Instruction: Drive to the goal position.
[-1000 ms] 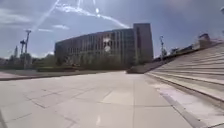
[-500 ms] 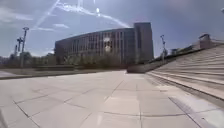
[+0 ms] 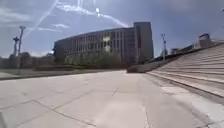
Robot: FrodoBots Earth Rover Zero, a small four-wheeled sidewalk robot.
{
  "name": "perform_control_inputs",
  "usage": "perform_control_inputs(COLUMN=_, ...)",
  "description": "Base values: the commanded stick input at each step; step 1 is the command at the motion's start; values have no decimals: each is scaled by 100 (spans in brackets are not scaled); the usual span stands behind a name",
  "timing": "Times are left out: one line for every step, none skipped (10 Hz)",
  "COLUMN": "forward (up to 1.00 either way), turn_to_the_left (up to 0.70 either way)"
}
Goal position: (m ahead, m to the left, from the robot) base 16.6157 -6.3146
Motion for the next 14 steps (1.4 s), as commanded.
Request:
perform_control_inputs(forward=70, turn_to_the_left=-5)
perform_control_inputs(forward=70, turn_to_the_left=-5)
perform_control_inputs(forward=70, turn_to_the_left=-5)
perform_control_inputs(forward=70, turn_to_the_left=-5)
perform_control_inputs(forward=70, turn_to_the_left=-5)
perform_control_inputs(forward=70, turn_to_the_left=-5)
perform_control_inputs(forward=70, turn_to_the_left=-5)
perform_control_inputs(forward=70, turn_to_the_left=-5)
perform_control_inputs(forward=70, turn_to_the_left=-5)
perform_control_inputs(forward=70, turn_to_the_left=-5)
perform_control_inputs(forward=70, turn_to_the_left=-5)
perform_control_inputs(forward=70, turn_to_the_left=-5)
perform_control_inputs(forward=70, turn_to_the_left=-5)
perform_control_inputs(forward=70, turn_to_the_left=-5)
